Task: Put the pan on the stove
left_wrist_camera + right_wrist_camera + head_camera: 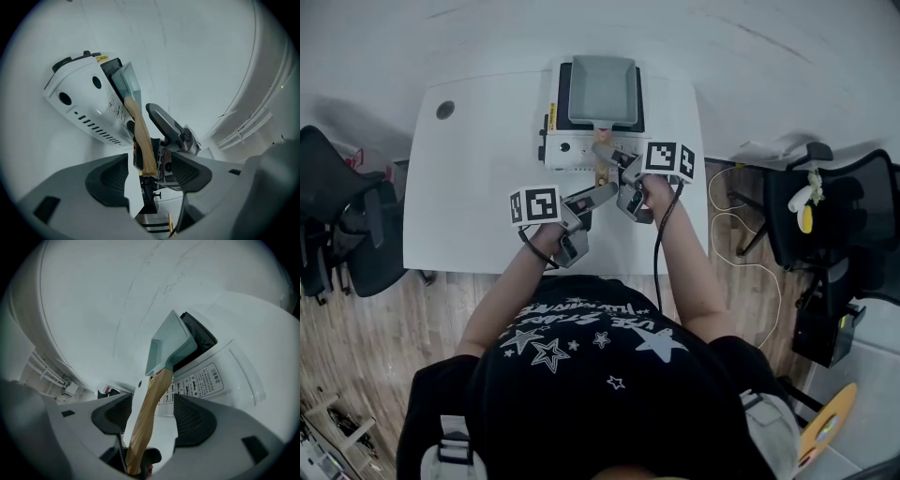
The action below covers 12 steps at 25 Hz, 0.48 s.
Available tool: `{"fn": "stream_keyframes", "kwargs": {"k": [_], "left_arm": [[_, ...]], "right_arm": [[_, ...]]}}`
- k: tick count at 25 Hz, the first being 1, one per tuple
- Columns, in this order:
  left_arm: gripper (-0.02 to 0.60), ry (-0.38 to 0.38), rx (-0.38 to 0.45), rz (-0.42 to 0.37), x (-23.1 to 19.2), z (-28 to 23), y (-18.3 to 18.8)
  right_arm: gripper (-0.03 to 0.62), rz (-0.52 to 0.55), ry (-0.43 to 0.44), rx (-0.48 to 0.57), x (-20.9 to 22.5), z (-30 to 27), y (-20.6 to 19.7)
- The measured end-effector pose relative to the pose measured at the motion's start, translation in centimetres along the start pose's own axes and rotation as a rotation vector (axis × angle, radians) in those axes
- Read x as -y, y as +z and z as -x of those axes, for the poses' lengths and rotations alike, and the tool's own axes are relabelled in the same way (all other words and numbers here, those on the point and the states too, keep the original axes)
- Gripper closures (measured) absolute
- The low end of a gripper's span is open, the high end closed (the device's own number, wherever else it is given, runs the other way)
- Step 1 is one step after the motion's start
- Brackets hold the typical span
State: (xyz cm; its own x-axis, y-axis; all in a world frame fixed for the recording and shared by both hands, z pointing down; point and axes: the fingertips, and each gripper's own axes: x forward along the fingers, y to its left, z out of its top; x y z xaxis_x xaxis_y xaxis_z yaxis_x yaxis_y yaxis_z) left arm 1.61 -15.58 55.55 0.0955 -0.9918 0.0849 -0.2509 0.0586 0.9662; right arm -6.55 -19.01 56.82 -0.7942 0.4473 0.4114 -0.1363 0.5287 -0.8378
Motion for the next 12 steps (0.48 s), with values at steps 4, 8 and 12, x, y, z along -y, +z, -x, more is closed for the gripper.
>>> {"fn": "stream_keyframes", "kwargs": {"k": [4, 8, 12], "left_arm": [[0.310, -0.010, -0.060, 0.008, -0.2, 1.1, -1.0], [0.310, -0.020, -0.135, 0.008, -0.6, 2.9, -1.6], [0.310, -0.056, -0.227, -0.001, -0.6, 4.8, -2.0]], "right_arm": [[0.342, 0.005, -0.035, 0.034, 0.3, 0.7, -0.3], [0.342, -0.022, -0.054, 0.091, 0.2, 1.5, -0.8], [0.342, -0.021, -0.093, 0.170, -0.5, 2.3, -0.9]]}}
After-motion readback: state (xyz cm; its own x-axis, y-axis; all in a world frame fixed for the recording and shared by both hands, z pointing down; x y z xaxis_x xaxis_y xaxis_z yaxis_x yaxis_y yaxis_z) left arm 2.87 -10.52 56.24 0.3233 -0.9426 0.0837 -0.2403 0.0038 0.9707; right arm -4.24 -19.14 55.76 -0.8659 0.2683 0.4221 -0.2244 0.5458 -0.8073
